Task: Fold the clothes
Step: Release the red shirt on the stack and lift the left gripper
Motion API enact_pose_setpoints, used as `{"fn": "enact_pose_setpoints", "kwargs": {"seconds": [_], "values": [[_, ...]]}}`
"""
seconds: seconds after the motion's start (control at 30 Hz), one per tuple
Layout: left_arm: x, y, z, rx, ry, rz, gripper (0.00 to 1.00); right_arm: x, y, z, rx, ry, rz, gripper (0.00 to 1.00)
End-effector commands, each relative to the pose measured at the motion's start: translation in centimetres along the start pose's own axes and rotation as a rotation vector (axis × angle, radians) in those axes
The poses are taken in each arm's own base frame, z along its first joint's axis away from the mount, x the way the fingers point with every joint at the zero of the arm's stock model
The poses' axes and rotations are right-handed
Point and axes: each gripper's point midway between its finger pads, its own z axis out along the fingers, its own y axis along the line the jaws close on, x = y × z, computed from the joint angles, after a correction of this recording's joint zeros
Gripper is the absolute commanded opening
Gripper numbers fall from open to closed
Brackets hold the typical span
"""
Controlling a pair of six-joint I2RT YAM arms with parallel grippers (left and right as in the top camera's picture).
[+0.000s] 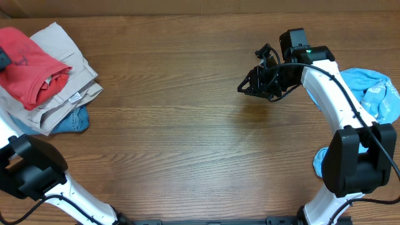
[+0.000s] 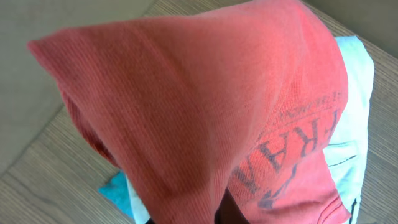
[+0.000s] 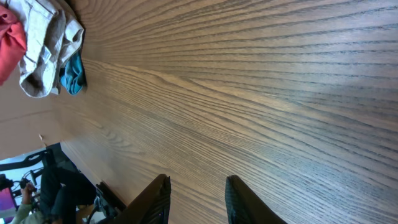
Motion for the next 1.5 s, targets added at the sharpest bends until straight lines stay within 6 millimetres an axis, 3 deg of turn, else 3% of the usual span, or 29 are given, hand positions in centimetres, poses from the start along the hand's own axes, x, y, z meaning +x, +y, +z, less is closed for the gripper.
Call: {"fn": "enact_pose_setpoints", "kwargs": {"seconds": [0.0,0.2,0.4,0.47,0.5,0.67,1.03,1.2,1.33,1.47], "values": [[0.2,-0.6,1.6,0.03,0.022,0.014,0.05,-0.1,0.2,-0.5,0.001,-0.014,-0.014,0.33],[0.3,-0.5,2.1,0.028,0.027,0.012,0.05,-0.1,0.2,-0.5,0.001,-0.014,-0.014,0.33],[0.5,0.0,2.1,-0.001,0.034,0.012,0.19,-0.1,0.2,-0.5,0.002,-0.014,-0.014,0.33],[0.5,0.0,2.1,-0.001,0.034,0.012,0.3,-0.1,0.2,-0.5,0.002,-0.014,-0.014,0.33],[0.5,0.0,2.1,-0.001,0.034,0.012,0.43,-0.1,0.2,-0.5,0.002,-0.014,-0.014,0.33],[0.5,0.0,2.1,-0.001,0.034,0.011,0.56,-0.1,0.1,-0.5,0.01,-0.015,-0.014,0.33],[0.8,0.2,2.1,-0.011,0.045,0.011,0.56,-0.2,-0.1,-0.5,0.019,-0.016,-0.013,0.33],[0.8,2.3,1.9,-0.133,0.042,-0.04,0.56,-0.2,-0.2,-0.5,0.027,-0.018,-0.014,0.33],[0.7,2.4,1.8,-0.135,0.038,-0.06,0.56,-0.2,-0.3,-0.5,0.033,-0.019,-0.014,0.34],[-0.3,2.5,0.3,-0.125,-0.003,-0.106,0.6,-0.2,-0.5,-0.5,0.046,-0.02,-0.013,0.34]]}}
